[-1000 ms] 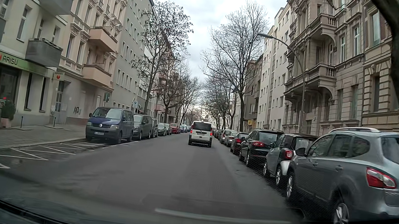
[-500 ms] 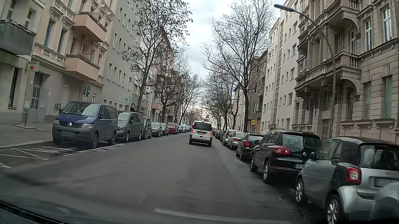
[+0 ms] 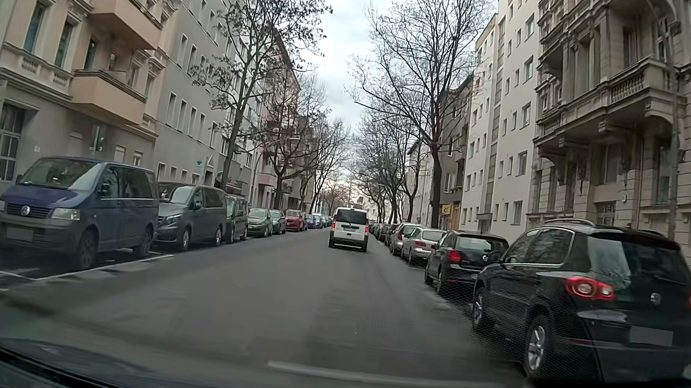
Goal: Follow the waypoints while adhering to traffic rules and regulations
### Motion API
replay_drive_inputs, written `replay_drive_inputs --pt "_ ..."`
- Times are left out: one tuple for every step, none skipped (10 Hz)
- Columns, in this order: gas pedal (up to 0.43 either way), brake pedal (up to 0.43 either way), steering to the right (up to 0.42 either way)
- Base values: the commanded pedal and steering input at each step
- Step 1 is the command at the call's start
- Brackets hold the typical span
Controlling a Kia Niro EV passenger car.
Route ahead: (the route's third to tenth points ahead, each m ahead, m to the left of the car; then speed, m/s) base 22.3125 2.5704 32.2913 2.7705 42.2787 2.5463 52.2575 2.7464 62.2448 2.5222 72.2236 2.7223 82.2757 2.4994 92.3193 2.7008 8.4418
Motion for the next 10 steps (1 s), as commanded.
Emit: replay_drive_inputs --pt "0.079 0.012 0.004" --pt "0.059 0.012 0.004" --pt "0.02 0.012 0.004" --pt "0.02 0.012 0.006" --pt "0.02 0.012 0.008" --pt "0.02 0.012 0.008" --pt "0.02 0.012 0.007" --pt "0.039 0.012 0.007" --pt "0.039 0.012 0.006" --pt "0.039 0.012 0.006"
